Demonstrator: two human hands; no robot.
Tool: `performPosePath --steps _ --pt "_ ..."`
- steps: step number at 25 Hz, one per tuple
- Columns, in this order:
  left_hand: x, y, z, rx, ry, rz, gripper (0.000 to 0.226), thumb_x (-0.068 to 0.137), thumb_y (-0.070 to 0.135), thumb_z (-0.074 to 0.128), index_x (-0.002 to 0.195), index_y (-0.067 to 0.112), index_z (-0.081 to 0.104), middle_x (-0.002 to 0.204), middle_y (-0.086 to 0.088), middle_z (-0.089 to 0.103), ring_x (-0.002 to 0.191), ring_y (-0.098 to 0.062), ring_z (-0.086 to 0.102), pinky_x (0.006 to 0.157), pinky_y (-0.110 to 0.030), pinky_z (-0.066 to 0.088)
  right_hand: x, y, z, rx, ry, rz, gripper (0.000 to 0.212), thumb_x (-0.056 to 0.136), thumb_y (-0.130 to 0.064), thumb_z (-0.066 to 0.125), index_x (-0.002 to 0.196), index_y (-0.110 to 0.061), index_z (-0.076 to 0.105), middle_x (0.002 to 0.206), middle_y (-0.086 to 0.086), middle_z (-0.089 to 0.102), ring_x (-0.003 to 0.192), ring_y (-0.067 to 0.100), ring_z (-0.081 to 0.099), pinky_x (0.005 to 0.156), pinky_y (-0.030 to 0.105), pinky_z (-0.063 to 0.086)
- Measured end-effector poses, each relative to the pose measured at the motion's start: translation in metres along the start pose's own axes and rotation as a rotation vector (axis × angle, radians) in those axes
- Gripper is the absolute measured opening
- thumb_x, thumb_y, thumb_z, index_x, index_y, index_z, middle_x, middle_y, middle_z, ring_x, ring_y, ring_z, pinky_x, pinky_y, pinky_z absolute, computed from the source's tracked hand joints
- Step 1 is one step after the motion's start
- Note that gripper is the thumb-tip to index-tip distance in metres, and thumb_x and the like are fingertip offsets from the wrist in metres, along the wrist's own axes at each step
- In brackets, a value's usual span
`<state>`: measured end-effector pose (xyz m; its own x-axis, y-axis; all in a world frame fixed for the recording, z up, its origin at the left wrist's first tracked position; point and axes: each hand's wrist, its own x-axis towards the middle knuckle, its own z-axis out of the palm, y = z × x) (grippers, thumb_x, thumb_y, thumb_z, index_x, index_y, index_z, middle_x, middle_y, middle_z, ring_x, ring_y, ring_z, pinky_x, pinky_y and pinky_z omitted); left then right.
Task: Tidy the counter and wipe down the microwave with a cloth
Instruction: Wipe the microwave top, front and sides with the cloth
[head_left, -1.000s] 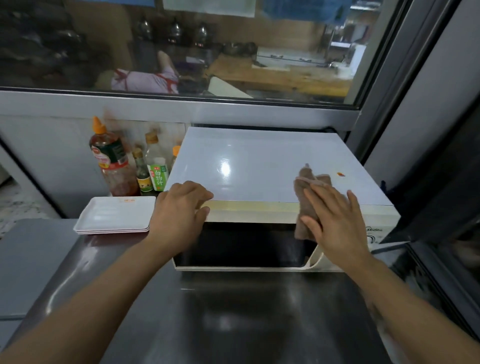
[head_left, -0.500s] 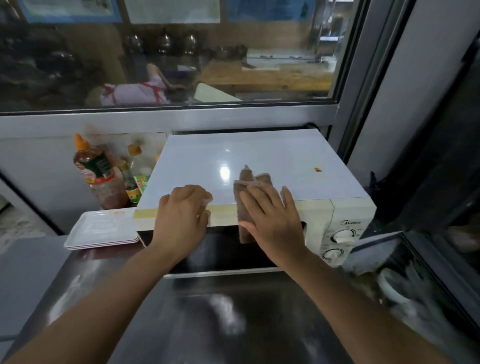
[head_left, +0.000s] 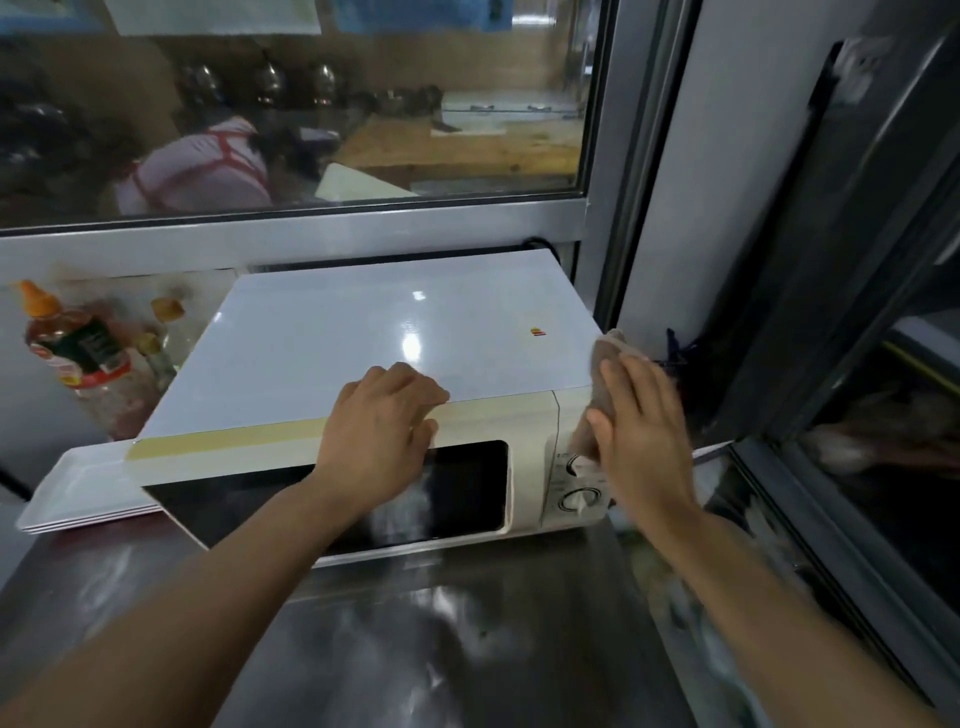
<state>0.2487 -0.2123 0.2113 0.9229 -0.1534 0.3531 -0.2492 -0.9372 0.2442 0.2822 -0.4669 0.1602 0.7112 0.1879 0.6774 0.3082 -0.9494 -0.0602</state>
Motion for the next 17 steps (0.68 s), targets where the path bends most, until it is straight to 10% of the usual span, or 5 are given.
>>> performPosePath --steps 10,17 --pt "-0.003 0.0 0.007 0.089 0.032 0.045 0.037 0.083 0.023 0.043 0.112 0.014 0.065 0.105 -0.003 0.06 0.09 -0.028 0.053 0.079 -0.04 0.045 0.003 -0.033 0.018 0.089 0.012 -0.156 0.057 0.084 -0.043 0.049 0.13 -0.009 0.054 0.133 0.01 0.055 0.129 0.029 0.047 0.112 0.044 0.032" --pt "0.002 -0.004 0.001 0.122 0.015 0.127 0.044 0.084 0.044 0.039 0.103 0.015 0.066 0.093 0.001 0.058 0.081 -0.025 0.052 0.073 -0.036 0.043 -0.005 0.004 0.014 0.526 0.088 0.283 0.047 0.094 -0.027 0.043 0.138 -0.009 0.044 0.135 0.011 0.046 0.119 0.02 0.048 0.097 0.02 0.042"
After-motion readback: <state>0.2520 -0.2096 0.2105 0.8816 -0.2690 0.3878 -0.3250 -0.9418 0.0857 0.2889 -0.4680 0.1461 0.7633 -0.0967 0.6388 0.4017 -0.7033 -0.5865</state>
